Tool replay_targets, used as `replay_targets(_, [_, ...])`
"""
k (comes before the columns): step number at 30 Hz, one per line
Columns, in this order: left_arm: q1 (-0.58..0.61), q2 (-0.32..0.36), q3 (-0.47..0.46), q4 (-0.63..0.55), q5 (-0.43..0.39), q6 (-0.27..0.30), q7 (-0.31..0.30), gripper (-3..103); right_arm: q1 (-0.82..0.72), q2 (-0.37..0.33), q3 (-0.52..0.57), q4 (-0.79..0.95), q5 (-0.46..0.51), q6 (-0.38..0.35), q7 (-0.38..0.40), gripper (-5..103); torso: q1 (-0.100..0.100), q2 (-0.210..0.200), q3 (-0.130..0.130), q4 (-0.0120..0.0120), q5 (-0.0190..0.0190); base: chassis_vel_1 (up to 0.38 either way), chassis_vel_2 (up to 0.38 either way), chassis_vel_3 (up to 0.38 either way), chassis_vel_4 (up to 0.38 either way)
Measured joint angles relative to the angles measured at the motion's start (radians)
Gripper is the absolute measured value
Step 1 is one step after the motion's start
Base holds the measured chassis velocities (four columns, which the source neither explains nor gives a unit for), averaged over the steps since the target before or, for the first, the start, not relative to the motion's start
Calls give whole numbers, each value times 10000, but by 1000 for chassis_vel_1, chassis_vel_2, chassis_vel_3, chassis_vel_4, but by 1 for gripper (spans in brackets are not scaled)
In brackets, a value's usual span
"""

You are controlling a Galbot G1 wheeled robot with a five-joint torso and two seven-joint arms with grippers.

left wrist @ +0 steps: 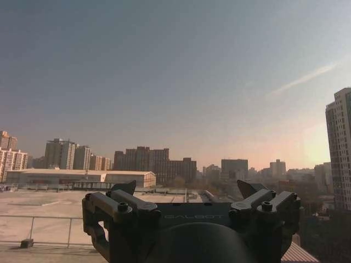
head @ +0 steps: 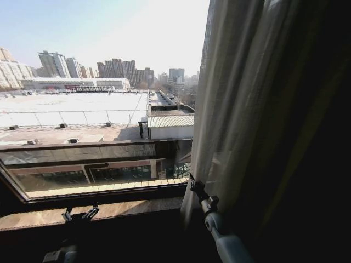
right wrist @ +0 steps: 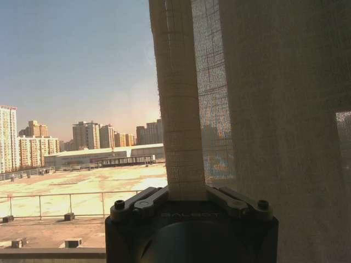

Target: Open the curtains by pulling them apart, changing their state from closed to fully open.

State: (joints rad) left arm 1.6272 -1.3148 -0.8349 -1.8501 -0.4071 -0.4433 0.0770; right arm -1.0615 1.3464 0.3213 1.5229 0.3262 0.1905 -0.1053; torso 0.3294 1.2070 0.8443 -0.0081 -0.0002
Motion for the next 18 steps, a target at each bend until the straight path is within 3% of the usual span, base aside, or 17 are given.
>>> replay_targets(9, [0, 1, -1, 0, 0, 0, -2, 100, 157, 27, -71, -204, 0, -59, -35, 0, 0, 1, 0, 1, -1, -52, -59, 57, 57])
replay_targets(18, [1, 1, 0, 0, 0, 0, -2, 100, 231, -4, -29, -375, 44, -33, -101, 0, 0, 0, 0, 0, 0, -205, -201, 217, 199])
